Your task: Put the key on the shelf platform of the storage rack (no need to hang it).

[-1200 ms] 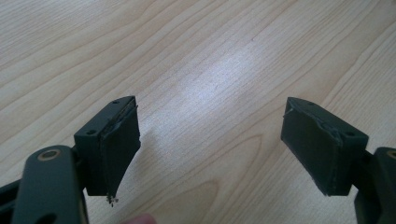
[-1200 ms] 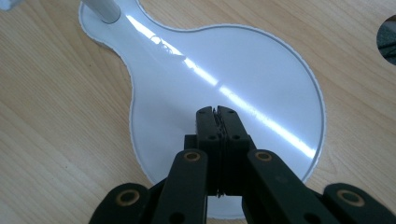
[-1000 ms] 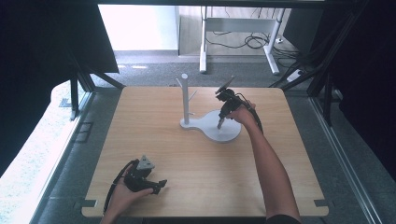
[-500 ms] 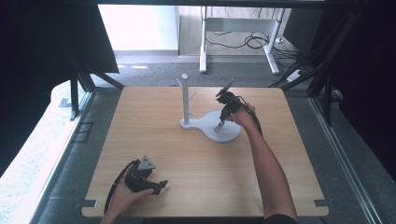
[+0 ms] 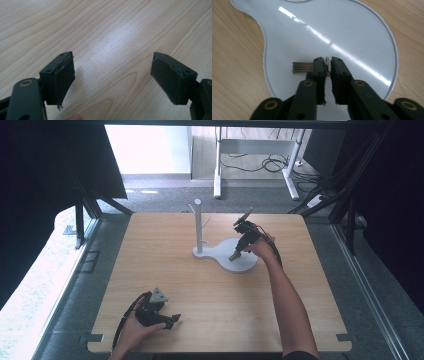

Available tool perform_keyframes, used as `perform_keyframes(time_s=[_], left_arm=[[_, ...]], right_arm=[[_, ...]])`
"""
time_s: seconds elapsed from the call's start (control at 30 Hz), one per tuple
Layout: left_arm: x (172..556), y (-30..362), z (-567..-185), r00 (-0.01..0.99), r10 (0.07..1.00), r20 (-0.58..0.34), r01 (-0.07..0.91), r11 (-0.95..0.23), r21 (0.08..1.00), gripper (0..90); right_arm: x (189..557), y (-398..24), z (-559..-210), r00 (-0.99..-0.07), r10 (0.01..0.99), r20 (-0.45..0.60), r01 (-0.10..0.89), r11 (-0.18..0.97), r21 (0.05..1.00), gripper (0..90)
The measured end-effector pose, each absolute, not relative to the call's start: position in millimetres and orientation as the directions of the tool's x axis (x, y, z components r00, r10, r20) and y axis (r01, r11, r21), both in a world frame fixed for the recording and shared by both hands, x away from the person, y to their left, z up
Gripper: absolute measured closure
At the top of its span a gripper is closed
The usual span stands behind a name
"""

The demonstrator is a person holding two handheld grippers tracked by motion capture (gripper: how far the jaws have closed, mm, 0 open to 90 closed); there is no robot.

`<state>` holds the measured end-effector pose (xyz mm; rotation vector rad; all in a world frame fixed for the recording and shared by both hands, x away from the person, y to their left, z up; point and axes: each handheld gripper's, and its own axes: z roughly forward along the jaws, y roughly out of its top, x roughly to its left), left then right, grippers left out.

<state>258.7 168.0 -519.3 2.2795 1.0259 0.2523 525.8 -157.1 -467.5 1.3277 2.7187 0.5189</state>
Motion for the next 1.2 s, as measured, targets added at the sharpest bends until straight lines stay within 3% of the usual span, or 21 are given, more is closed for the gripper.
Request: perform_keyframes(time_s=[0.07,0.43,1.2], left_arm=[[258.8,167.7,-519.5,0.682,0.727,-0.076,0.611,-0.509,0.606,19.8],[258.7,165.5,-520.3,0.686,0.724,-0.074,0.610,-0.517,0.601,19.7],[259.8,166.1,-520.7,0.677,0.733,-0.066,0.617,-0.515,0.595,19.7]], right_arm=[[523.7,-159.0,-463.4,-0.626,0.776,0.074,0.747,0.570,0.344,69.7],[505.0,-169.2,-445.6,-0.635,0.767,0.086,0.728,0.558,0.399,54.7],[392.3,-241.7,-457.1,-0.683,0.721,0.118,0.640,0.513,0.573,51.4]])
